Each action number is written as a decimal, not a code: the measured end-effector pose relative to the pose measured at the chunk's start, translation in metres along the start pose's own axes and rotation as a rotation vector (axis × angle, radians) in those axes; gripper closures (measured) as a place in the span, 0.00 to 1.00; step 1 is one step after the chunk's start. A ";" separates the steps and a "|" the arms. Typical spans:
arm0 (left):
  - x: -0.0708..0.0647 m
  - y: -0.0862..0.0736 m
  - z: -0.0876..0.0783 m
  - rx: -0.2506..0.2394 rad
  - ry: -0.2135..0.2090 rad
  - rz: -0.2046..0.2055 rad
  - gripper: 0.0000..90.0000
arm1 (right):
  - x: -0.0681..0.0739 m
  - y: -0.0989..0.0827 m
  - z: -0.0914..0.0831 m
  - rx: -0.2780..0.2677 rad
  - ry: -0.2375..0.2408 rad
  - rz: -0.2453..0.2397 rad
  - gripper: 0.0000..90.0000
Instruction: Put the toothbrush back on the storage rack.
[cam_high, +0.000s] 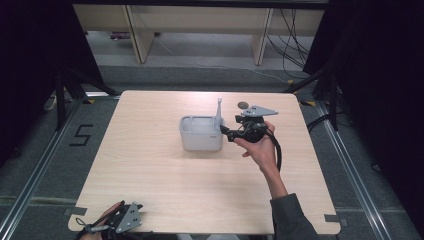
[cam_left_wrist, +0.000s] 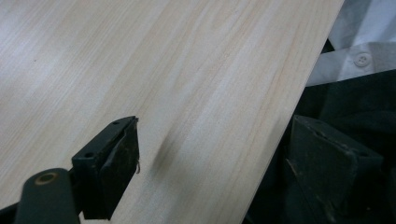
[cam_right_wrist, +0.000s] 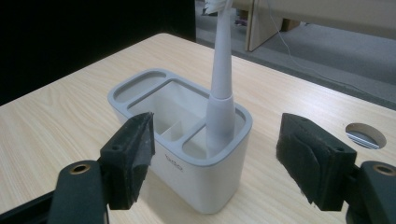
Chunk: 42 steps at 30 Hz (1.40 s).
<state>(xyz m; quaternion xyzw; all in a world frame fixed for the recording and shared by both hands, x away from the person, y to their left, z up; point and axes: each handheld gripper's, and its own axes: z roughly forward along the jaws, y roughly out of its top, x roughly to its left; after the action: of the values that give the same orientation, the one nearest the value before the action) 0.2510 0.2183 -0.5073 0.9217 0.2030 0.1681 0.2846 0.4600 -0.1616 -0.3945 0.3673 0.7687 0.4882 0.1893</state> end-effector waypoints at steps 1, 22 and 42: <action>0.000 0.000 0.000 0.000 0.001 0.000 0.18 | -0.001 0.000 0.001 -0.012 -0.001 -0.027 0.31; -0.001 -0.001 -0.001 0.000 0.016 0.000 0.18 | 0.005 -0.011 -0.008 0.035 -0.005 -0.009 0.29; 0.000 -0.001 0.000 0.000 0.016 -0.003 0.18 | 0.015 -0.029 -0.014 0.079 -0.002 -0.040 0.24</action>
<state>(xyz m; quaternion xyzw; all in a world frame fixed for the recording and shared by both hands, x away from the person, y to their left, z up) 0.2503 0.2188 -0.5078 0.9200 0.2070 0.1751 0.2830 0.4305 -0.1664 -0.4126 0.3596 0.7942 0.4535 0.1850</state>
